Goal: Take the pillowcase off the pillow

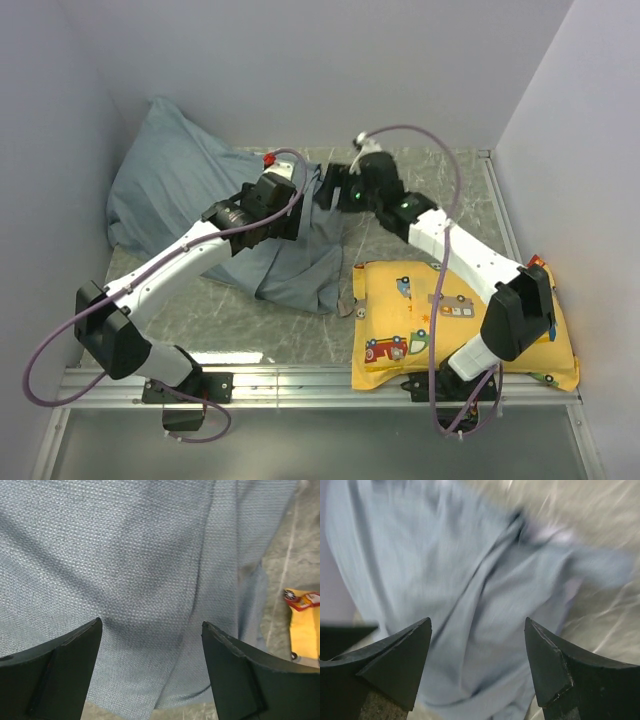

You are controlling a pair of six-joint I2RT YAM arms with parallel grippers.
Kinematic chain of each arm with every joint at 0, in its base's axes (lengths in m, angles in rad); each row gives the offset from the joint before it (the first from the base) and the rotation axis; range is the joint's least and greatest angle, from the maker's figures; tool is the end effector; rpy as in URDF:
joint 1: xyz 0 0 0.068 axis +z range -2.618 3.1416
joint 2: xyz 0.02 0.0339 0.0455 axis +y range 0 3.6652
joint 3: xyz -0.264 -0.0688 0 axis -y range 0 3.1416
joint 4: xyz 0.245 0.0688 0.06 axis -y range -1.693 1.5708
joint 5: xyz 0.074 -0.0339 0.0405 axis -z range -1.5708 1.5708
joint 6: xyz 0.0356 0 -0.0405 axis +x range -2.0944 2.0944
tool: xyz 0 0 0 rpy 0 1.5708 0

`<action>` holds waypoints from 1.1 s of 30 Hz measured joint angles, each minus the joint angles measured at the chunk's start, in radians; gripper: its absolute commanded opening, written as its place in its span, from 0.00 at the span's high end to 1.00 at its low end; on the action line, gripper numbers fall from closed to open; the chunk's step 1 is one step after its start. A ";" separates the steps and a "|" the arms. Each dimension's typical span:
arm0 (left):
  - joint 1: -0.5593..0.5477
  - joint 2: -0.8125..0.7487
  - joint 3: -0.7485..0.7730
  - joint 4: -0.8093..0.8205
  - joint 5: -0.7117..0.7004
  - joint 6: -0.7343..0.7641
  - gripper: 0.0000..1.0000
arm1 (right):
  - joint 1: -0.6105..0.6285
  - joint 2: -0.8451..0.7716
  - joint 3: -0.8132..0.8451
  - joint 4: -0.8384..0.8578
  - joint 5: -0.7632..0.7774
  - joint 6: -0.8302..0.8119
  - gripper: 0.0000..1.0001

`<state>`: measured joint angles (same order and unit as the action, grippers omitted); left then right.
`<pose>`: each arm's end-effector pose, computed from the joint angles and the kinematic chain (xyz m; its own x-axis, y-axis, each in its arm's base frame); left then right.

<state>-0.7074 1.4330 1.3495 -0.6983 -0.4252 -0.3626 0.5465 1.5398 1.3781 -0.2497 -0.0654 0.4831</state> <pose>0.2440 -0.1893 0.3394 -0.6318 0.1150 -0.7666 0.1555 0.9876 0.0200 0.3095 0.1910 0.3533 -0.5672 0.1975 -0.7995 -0.3459 0.8239 0.4489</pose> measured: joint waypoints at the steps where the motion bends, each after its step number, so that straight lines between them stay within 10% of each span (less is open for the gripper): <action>1: -0.002 0.006 0.000 0.001 -0.011 -0.002 0.17 | 0.026 -0.002 -0.037 0.011 -0.002 0.004 0.20; 20: -0.004 0.116 0.004 0.003 -0.101 -0.036 0.76 | 0.135 0.071 -0.201 0.169 -0.075 0.086 0.30; 27: -0.002 0.156 0.063 -0.028 -0.160 -0.046 0.90 | 0.136 0.135 -0.201 0.181 -0.077 0.095 0.84; 33: 0.056 0.158 0.101 -0.029 -0.180 -0.043 0.99 | 0.134 0.124 -0.200 0.169 -0.042 0.087 0.99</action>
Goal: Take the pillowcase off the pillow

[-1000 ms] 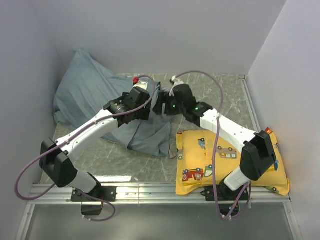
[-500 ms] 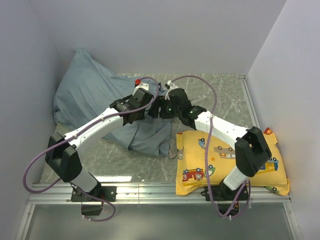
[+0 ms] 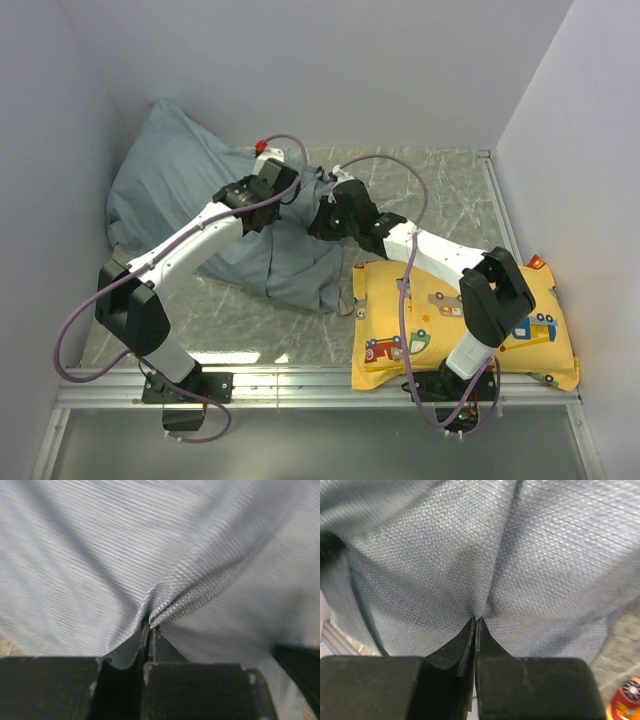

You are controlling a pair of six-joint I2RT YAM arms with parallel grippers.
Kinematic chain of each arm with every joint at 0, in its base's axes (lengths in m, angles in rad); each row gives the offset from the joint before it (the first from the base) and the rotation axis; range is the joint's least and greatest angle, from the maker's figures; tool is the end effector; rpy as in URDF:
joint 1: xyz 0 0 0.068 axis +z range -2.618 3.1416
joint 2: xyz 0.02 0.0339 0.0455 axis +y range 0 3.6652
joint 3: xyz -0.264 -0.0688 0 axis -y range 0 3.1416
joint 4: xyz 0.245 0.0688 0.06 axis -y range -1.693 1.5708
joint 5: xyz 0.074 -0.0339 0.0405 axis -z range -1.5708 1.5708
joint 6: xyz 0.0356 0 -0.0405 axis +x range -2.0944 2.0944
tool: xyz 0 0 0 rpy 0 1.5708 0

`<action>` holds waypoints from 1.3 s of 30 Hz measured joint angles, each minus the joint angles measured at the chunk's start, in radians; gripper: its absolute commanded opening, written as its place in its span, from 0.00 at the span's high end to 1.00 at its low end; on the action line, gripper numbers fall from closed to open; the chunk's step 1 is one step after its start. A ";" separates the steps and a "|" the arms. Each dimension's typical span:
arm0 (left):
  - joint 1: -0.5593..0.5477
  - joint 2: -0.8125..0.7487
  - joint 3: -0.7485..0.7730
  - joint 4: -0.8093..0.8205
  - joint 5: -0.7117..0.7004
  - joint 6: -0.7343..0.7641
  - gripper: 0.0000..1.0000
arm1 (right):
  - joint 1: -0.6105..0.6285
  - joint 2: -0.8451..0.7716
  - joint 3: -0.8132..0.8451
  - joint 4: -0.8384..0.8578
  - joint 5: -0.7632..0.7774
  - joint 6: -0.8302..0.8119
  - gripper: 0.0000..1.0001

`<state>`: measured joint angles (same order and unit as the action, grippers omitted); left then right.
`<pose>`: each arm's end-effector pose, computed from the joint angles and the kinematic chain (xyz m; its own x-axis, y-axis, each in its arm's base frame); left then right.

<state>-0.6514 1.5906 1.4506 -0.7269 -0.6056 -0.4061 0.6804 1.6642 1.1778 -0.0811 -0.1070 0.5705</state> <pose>0.2851 -0.1919 0.3239 -0.6381 0.0781 -0.7660 -0.0507 0.9884 0.1430 0.2942 0.2430 0.2561 -0.7273 0.1022 -0.6787 -0.3597 0.7854 0.5037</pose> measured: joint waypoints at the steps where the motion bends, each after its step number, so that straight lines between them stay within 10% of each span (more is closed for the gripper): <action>1: 0.017 0.000 0.006 0.000 -0.003 0.000 1.00 | -0.003 -0.007 -0.001 -0.006 0.008 -0.003 1.00; 20: 0.418 -0.055 -0.028 0.137 0.337 -0.061 1.00 | -0.317 -0.132 -0.129 -0.077 0.078 -0.018 0.99; 26: 0.376 -0.055 -0.152 0.237 0.410 -0.131 0.99 | -0.192 -0.106 -0.086 -0.161 0.180 -0.050 0.36; 39: 0.356 -0.082 -0.258 0.394 0.431 -0.226 1.00 | 0.034 -0.200 0.091 -0.265 0.293 -0.097 0.17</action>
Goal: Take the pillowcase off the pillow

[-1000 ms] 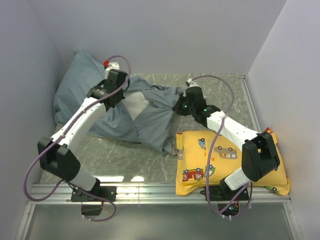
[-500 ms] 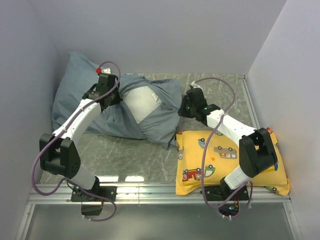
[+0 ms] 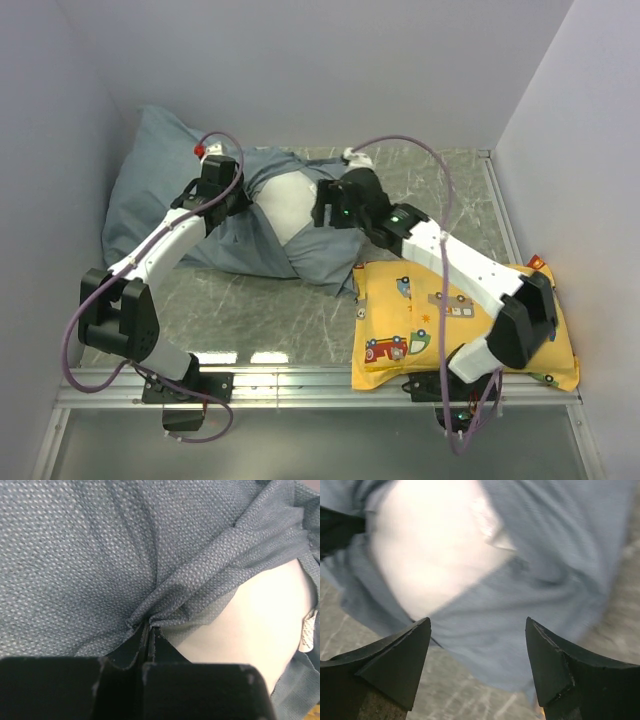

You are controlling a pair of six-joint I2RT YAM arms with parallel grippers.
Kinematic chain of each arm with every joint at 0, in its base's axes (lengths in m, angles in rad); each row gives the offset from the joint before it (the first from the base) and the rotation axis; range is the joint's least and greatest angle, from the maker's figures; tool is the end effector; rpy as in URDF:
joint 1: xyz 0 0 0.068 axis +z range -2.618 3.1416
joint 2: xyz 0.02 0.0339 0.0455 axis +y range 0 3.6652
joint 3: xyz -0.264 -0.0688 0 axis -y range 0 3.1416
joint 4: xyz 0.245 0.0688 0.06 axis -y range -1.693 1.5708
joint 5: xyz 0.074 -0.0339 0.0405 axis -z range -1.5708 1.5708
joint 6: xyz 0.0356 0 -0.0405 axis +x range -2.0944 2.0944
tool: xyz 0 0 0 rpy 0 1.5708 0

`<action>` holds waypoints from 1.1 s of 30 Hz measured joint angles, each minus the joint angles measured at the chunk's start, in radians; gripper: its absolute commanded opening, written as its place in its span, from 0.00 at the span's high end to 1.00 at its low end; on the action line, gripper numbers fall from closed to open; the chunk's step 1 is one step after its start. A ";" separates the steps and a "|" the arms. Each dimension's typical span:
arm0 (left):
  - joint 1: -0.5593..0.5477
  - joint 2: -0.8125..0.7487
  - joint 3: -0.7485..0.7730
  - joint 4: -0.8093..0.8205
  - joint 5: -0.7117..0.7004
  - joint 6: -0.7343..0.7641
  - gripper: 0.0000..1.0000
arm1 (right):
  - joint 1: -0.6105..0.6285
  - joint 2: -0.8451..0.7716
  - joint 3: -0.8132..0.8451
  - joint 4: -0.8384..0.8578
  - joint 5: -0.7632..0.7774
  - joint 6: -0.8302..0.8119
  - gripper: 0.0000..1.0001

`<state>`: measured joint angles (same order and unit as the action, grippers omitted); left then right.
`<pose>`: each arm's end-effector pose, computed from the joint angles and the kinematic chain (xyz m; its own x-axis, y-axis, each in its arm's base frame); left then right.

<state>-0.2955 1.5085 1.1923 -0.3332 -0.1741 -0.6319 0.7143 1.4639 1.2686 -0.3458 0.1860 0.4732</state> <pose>0.3289 -0.0937 0.2919 -0.5583 -0.4382 -0.7045 -0.2168 0.8967 -0.3859 0.2591 0.2159 0.3312 -0.5852 0.0854 -0.8064 -0.2891 0.9071 0.3058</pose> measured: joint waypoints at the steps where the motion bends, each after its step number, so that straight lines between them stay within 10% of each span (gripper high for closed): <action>1: -0.002 0.000 0.000 0.003 0.003 -0.005 0.99 | 0.011 0.037 0.036 0.002 -0.008 0.000 0.17; 9: -0.004 0.058 0.050 0.007 0.016 -0.027 1.00 | 0.034 0.304 0.121 -0.019 -0.059 -0.003 0.25; 16: 0.047 0.164 0.189 -0.026 0.079 -0.046 1.00 | 0.027 0.175 -0.052 -0.007 -0.056 -0.012 0.93; 33: 0.165 0.203 0.274 -0.085 0.207 -0.039 0.90 | -0.057 0.224 -0.298 0.195 -0.215 0.081 0.94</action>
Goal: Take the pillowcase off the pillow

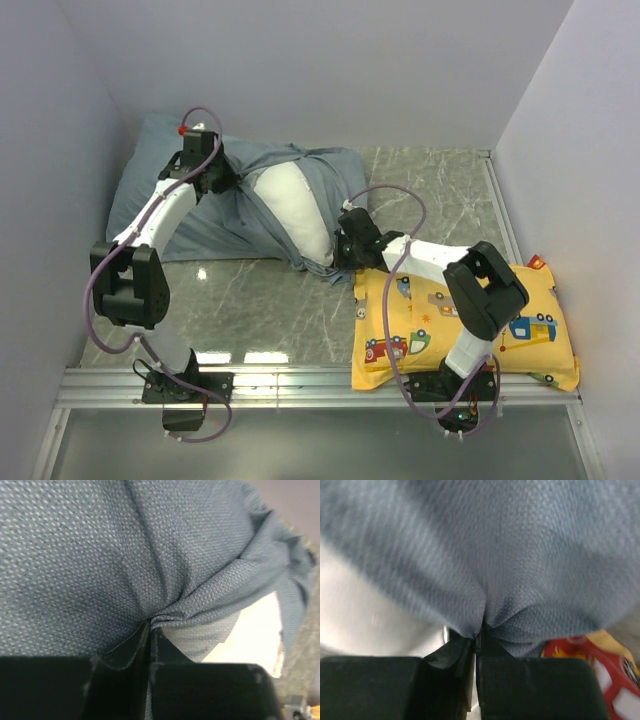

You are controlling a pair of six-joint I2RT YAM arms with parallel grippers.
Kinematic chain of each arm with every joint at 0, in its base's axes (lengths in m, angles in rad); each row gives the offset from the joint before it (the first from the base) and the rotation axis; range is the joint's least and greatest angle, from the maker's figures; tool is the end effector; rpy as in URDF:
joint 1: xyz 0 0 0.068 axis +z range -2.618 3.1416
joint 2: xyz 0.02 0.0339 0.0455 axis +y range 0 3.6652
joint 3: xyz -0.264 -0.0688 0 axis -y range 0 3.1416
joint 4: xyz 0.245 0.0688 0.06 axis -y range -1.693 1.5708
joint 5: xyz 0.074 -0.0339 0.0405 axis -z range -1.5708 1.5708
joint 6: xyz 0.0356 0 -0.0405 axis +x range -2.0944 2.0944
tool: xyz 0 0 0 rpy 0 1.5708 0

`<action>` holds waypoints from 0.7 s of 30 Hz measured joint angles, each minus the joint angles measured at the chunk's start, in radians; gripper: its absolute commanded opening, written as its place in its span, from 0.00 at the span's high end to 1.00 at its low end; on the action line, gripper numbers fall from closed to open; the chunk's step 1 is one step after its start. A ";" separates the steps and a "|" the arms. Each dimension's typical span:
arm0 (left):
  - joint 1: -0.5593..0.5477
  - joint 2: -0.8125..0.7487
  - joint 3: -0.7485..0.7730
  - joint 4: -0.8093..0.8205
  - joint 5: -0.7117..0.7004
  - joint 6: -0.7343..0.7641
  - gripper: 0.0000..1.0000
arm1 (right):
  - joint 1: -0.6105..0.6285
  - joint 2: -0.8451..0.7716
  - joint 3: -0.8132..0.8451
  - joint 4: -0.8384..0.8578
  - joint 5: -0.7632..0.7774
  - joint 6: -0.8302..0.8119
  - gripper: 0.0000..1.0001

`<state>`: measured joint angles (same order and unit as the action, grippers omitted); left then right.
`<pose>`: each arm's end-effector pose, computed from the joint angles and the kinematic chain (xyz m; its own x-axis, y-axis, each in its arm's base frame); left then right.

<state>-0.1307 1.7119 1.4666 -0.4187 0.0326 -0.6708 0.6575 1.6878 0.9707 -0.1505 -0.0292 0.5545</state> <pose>0.3921 -0.0527 0.3061 -0.5754 -0.5510 -0.6044 -0.2578 0.8235 -0.5053 0.2731 0.2121 0.1763 -0.8428 0.0142 -0.5380 -0.2142 0.9083 0.3594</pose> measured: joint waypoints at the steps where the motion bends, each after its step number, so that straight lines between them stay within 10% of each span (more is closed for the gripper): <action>1: -0.010 0.000 -0.012 0.003 -0.006 0.008 0.86 | -0.006 0.016 0.004 0.010 -0.017 0.004 0.94; 10: -0.138 -0.080 -0.037 -0.030 -0.151 0.102 0.30 | -0.018 0.029 0.010 0.105 -0.087 0.040 0.96; 21: -0.324 -0.172 0.041 -0.198 -0.316 0.204 0.14 | -0.018 0.003 0.010 0.156 -0.096 0.055 0.98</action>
<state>-0.4545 1.5402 1.5074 -0.6163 -0.2836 -0.4667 0.6395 1.6913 0.9810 0.0059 -0.1249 0.6090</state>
